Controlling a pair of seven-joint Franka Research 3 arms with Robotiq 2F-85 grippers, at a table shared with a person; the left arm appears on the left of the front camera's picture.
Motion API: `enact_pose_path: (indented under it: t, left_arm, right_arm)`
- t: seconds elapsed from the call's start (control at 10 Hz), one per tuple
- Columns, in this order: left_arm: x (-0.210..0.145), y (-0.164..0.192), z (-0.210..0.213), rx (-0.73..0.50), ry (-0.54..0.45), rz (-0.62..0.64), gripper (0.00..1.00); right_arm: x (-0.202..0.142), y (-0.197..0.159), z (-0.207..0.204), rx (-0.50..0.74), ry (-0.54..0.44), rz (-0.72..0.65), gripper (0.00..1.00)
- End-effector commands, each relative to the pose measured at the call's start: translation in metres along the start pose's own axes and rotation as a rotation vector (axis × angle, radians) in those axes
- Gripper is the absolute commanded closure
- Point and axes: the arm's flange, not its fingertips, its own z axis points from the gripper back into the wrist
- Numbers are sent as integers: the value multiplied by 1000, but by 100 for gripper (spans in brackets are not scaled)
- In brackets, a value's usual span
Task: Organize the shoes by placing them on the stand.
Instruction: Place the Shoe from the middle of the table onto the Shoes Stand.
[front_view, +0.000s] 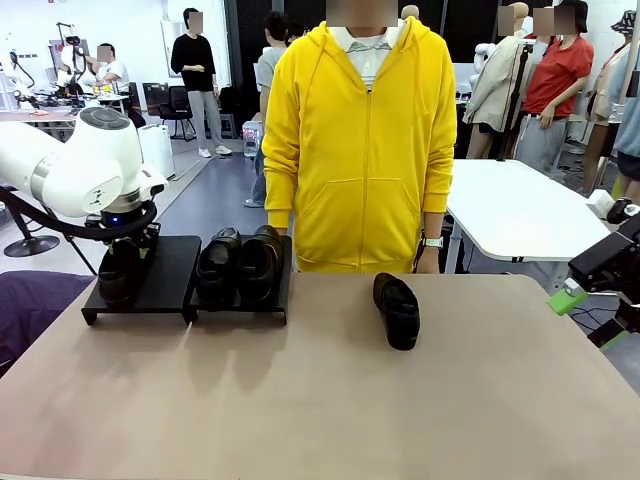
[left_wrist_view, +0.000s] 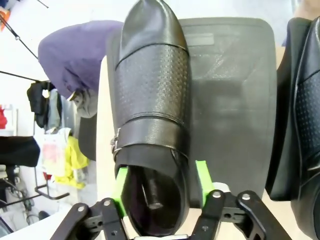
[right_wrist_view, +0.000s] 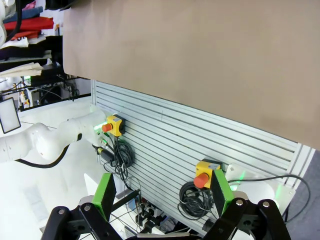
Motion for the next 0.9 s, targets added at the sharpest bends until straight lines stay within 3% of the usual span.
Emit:
enact_pose_path:
  t: [0.0,0.4,0.6,0.7,0.8]
  left_arm:
    - [-9,2,22,32,-20,17,0]
    - [-73,30,137,-190,107,-141,0]
    - [-132,61,185,-372,190,-197,0]
    - [-162,80,194,-406,233,-136,0]
    - [-196,100,200,-560,206,-224,0]
  right_arm:
    - [2,-1,4,7,3,23,0]
    - [2,-1,4,7,3,23,0]
    - [2,-1,4,7,3,23,0]
    - [2,-1,4,7,3,23,0]
    - [2,-1,4,7,3,23,0]
